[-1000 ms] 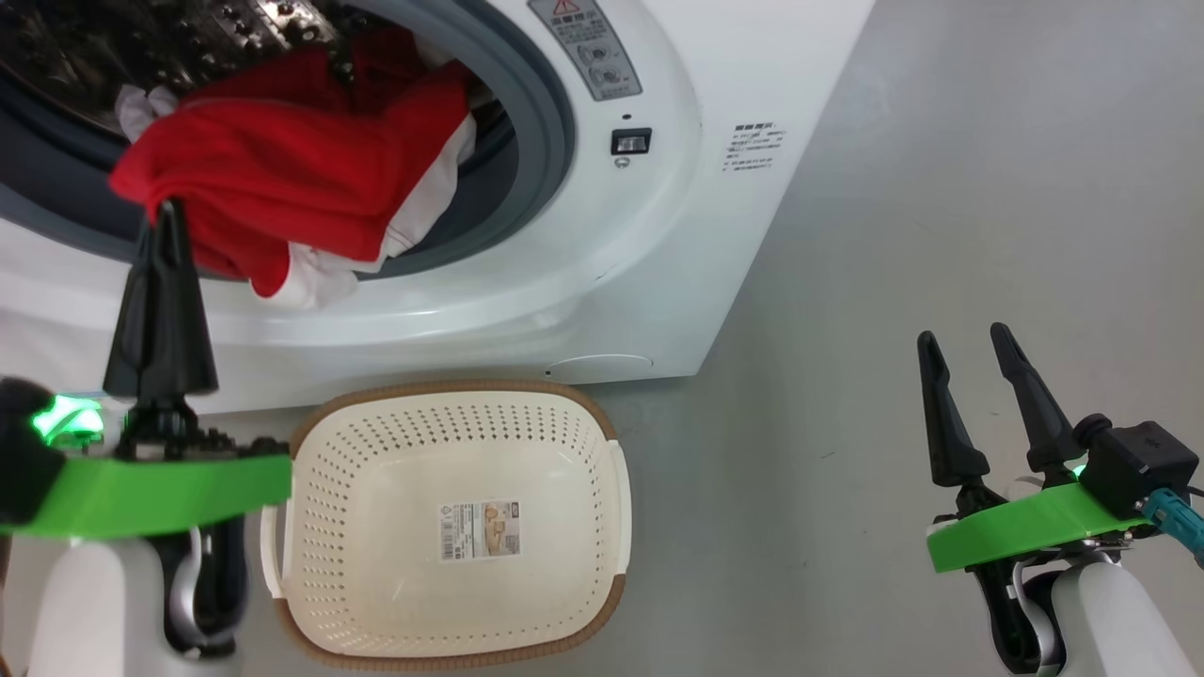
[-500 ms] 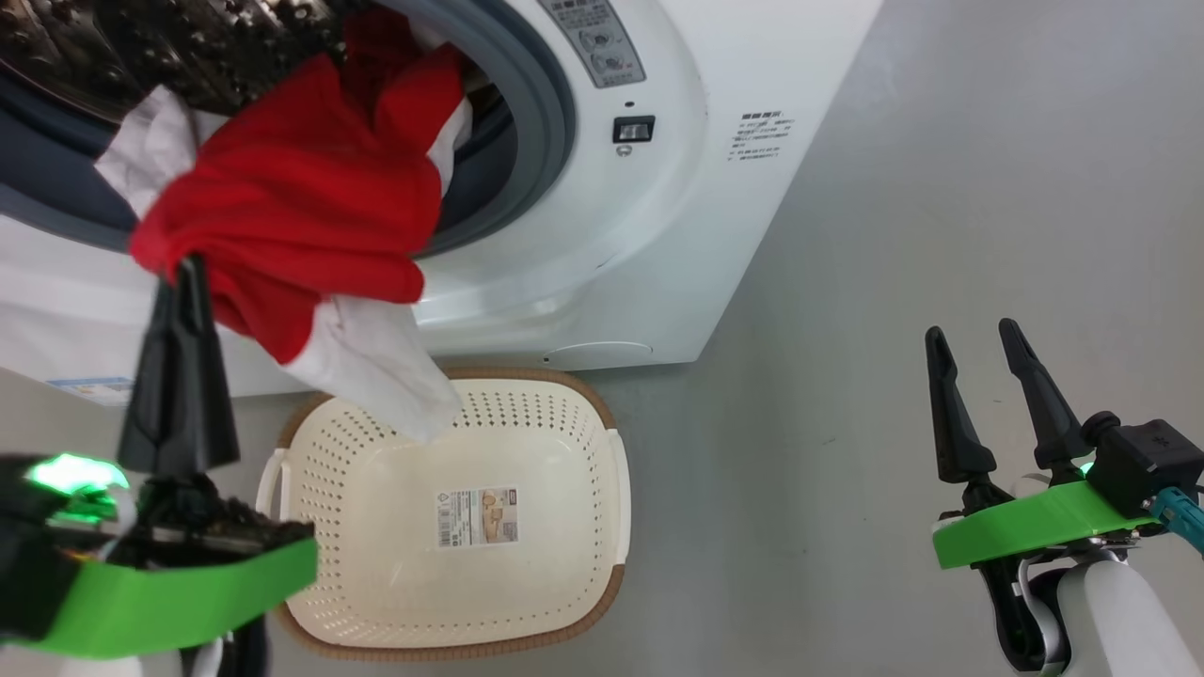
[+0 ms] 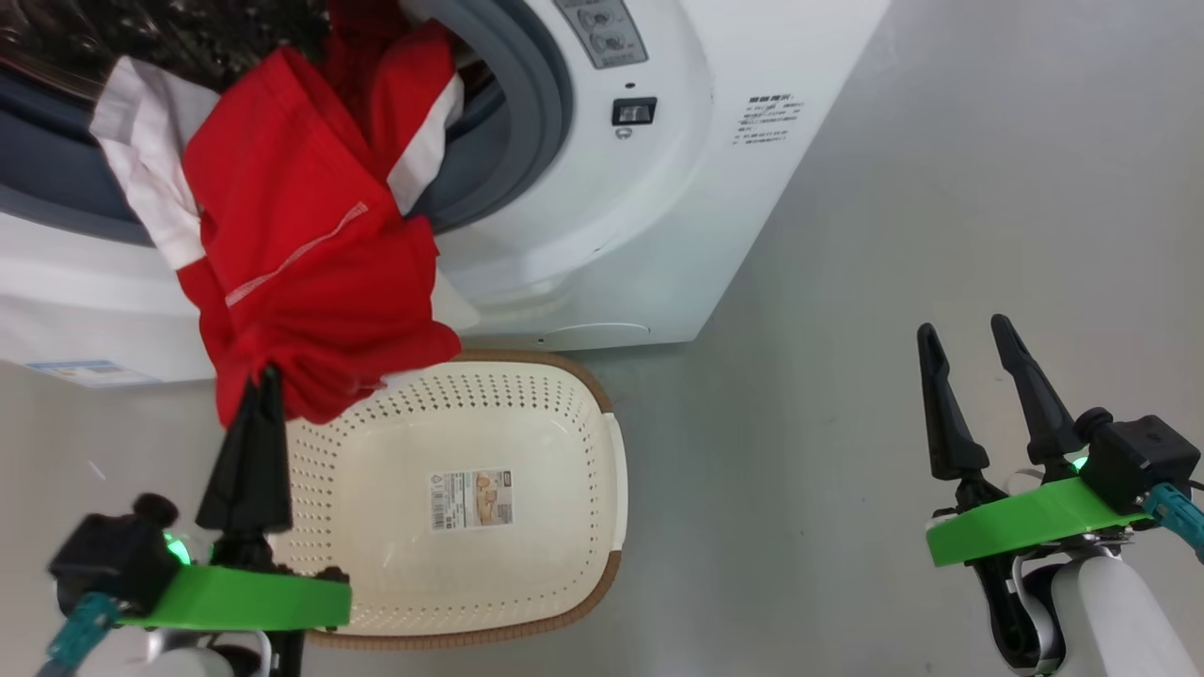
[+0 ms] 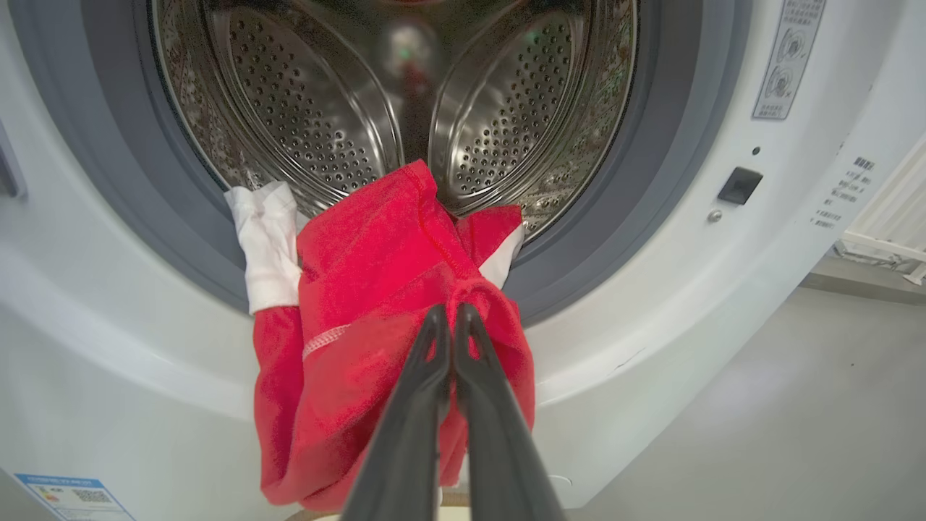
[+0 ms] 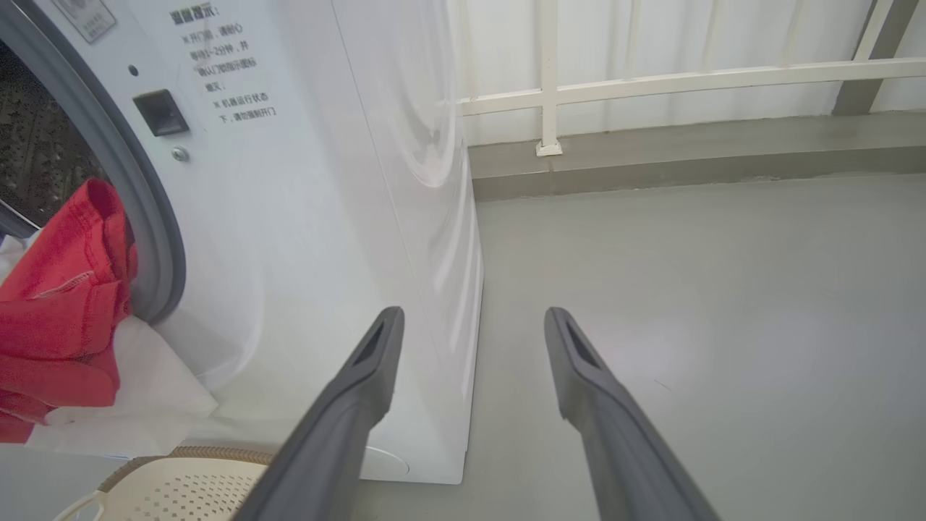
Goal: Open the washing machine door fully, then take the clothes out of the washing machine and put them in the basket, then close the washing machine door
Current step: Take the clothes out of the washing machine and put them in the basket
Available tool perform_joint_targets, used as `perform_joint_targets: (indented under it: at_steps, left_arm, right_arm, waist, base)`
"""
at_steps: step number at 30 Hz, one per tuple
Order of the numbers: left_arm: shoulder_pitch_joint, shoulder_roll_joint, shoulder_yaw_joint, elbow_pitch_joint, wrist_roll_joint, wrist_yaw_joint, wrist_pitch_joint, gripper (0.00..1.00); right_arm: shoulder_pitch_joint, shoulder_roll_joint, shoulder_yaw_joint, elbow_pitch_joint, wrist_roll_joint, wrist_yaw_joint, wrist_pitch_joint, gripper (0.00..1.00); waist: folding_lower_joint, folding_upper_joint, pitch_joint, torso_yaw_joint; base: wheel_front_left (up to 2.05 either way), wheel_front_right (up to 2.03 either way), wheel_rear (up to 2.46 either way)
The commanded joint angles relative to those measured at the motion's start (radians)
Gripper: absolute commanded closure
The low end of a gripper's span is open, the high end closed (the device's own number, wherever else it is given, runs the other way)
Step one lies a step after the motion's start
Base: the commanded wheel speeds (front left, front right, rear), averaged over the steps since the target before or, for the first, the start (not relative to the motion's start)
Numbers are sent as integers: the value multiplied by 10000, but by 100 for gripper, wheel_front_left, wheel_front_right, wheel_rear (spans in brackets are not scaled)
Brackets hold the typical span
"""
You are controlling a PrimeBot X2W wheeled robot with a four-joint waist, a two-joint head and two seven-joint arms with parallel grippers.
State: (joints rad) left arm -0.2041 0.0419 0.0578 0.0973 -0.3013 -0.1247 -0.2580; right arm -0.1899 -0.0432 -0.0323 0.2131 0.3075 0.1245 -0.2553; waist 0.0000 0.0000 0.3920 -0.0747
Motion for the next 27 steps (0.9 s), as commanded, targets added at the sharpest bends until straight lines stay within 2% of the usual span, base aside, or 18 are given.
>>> perform_joint_targets:
  at_steps: [1, 12, 27]
  left_arm:
    - [-11, 85, 261, 82, 221, -53, -38, 100]
    - [-549, 151, -488, 3284, 884, -58, -38, 100]
    - [-1709, 435, -1461, 5770, 795, -59, -38, 100]
  right_arm:
    - [-204, -70, 261, -261, -21, 62, -65, 0]
    - [-349, -70, 418, -319, 60, 62, -65, 0]
    - [-566, -70, 540, -382, 174, 62, -65, 0]
  waist:
    - [0, 0, 80, -38]
    - [0, 0, 509, -290]
    - [0, 0, 1019, -454]
  base:
    - [0, 0, 0]
    - [0, 0, 0]
    - [0, 0, 0]
